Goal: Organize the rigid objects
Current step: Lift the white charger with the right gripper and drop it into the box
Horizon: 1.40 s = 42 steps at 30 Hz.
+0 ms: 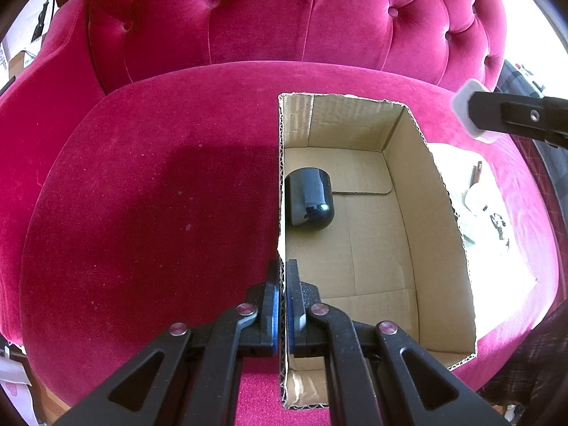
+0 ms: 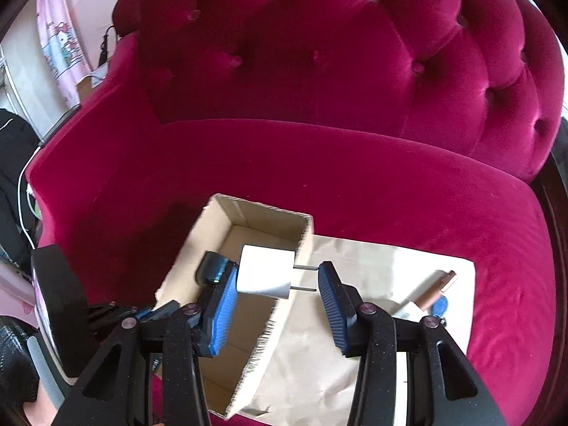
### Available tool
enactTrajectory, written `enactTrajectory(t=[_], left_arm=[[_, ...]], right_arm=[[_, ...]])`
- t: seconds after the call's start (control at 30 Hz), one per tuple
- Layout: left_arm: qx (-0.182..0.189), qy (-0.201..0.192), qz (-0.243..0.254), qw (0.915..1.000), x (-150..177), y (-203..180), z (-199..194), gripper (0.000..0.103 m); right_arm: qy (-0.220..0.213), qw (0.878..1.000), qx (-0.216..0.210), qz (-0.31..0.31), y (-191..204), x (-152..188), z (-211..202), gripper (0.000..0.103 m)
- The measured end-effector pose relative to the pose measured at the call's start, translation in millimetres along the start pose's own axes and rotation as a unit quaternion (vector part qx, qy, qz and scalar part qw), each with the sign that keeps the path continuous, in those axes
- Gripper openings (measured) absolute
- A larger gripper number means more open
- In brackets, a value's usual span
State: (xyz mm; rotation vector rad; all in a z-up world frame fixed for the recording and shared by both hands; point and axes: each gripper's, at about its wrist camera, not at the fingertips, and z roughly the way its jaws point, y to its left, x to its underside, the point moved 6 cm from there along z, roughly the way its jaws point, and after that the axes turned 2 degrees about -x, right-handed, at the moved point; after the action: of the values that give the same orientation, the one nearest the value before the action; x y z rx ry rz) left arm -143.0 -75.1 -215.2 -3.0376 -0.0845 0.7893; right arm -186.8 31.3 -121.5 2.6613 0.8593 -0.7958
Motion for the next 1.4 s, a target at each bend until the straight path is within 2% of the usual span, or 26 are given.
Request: enactTrajectory(t=[0.47, 1.07, 1.3, 1.37, 1.4], left_arm=[[0.001, 0.0, -0.001, 1.0, -1, -3, 0, 0.003], [0.002, 0.0, -0.003, 1.0, -3, -5, 1, 0.003], [0.003, 0.0, -0.003, 1.0, -3, -6, 2, 0.003], [0.005, 0.0, -0.004, 1.0, -3, -7, 2, 0.003], [0.003, -0.001, -0.003, 1.0, -3, -7, 2, 0.003]], right_arm=[[0.016, 0.999, -0.034, -0.033, 32, 4, 28, 0.049], [0.047, 0.995, -0.074, -0.038, 42, 15, 66, 0.049], [0.055, 0.996, -0.067, -0.034, 37, 18, 75, 0.05], [0.051, 0.996, -0.066, -0.032, 35, 16, 74, 0.055], [0.048, 0.996, -0.062, -0.031, 34, 15, 74, 0.064]])
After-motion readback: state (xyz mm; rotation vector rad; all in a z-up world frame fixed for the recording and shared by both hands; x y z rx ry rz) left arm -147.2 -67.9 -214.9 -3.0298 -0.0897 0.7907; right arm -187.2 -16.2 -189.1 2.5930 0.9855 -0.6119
